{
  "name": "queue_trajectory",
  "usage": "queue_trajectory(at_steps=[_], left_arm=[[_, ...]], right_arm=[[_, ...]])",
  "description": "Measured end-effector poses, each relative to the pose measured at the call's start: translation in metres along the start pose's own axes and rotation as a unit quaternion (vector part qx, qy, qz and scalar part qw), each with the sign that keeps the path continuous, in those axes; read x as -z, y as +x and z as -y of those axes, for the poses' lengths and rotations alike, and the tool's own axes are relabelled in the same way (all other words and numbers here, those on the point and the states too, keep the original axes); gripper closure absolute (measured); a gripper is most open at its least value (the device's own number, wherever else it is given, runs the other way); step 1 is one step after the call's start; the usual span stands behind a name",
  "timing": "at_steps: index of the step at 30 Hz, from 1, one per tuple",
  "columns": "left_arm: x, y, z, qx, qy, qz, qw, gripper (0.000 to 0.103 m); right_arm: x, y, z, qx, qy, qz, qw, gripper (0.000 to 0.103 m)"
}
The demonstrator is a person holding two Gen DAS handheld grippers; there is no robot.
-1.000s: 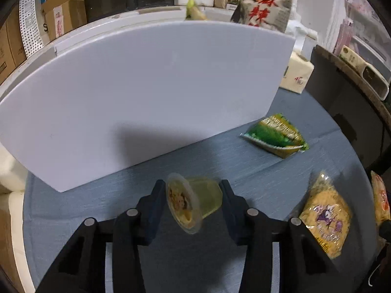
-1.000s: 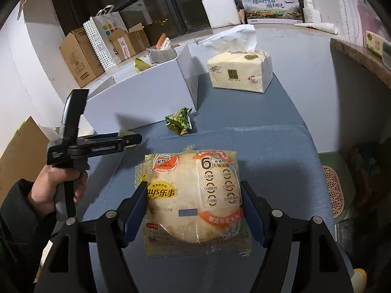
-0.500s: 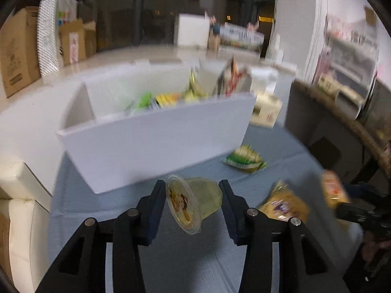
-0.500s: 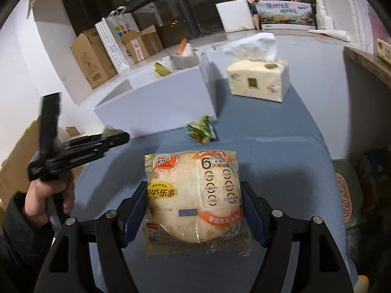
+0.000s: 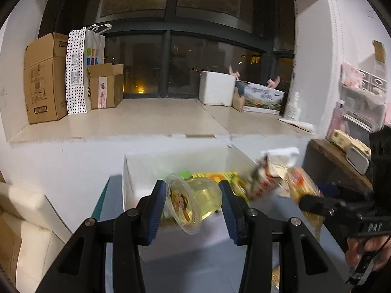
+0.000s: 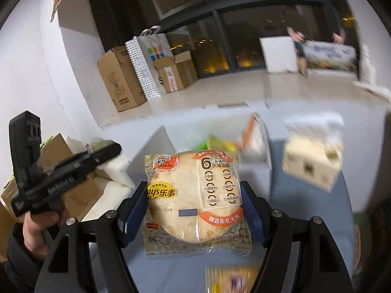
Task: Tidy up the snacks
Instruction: 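Lower the jelly cup and flatbread packet into the white box and open both grippers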
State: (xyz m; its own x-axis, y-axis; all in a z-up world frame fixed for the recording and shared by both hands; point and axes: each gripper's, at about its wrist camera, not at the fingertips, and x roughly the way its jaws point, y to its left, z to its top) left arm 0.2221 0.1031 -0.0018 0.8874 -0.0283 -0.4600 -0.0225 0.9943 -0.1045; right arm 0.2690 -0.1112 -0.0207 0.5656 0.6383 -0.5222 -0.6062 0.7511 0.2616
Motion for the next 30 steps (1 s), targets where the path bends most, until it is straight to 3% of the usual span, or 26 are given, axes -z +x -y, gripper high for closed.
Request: queue_trajectory(at_steps=[4,7,9,12,13,14,15,16,18,22,30], left_arm=[[-0.013,0.03,-0.013,-0.032,0.001,-0.006,0.9995,0.054],[-0.015,0.053,-0.02,-0.046,0.001,-0.015,0.9988,0.054],[-0.013,0.062,-0.022,-0.057,-0.003,-0.018,0.9982,0.054],[-0.005,0.075,-0.025,-0.042,-0.016,-0.042,0.9981,0.052],[-0.003,0.08,-0.024,-0.039,-0.014,-0.055,0.9976,0.042],[-0.002,0.084,-0.022,-0.042,-0.008,-0.066,0.9969,0.032],[0.0,0.086,-0.02,-0.043,-0.004,-0.072,0.9965,0.007],[0.001,0.084,-0.02,-0.041,-0.002,-0.07,0.9967,0.0],[0.001,0.078,-0.019,-0.04,-0.004,-0.061,0.9973,0.0],[0.0,0.076,-0.018,-0.034,-0.011,-0.083,0.9959,0.0],[-0.001,0.045,-0.011,-0.016,-0.019,-0.079,0.9966,0.0]], right_arm=[[-0.048,0.037,0.002,0.036,-0.021,0.009,0.999,0.026],[-0.077,0.067,0.006,0.056,0.003,-0.005,0.998,0.026],[-0.082,0.079,0.008,0.062,-0.003,-0.02,0.998,0.026],[-0.084,0.092,0.008,0.072,-0.012,-0.037,0.997,0.026],[-0.084,0.096,0.01,0.065,-0.007,-0.044,0.997,0.024],[-0.084,0.104,0.012,0.065,0.0,-0.06,0.996,0.008],[-0.083,0.106,0.015,0.075,0.002,-0.067,0.995,0.0],[-0.082,0.108,0.016,0.09,0.0,-0.067,0.994,0.0],[-0.079,0.105,0.02,0.103,-0.001,-0.056,0.993,0.0],[-0.075,0.091,0.024,0.085,0.005,-0.036,0.996,0.0],[-0.071,0.052,0.011,0.054,-0.008,0.003,0.999,0.0]])
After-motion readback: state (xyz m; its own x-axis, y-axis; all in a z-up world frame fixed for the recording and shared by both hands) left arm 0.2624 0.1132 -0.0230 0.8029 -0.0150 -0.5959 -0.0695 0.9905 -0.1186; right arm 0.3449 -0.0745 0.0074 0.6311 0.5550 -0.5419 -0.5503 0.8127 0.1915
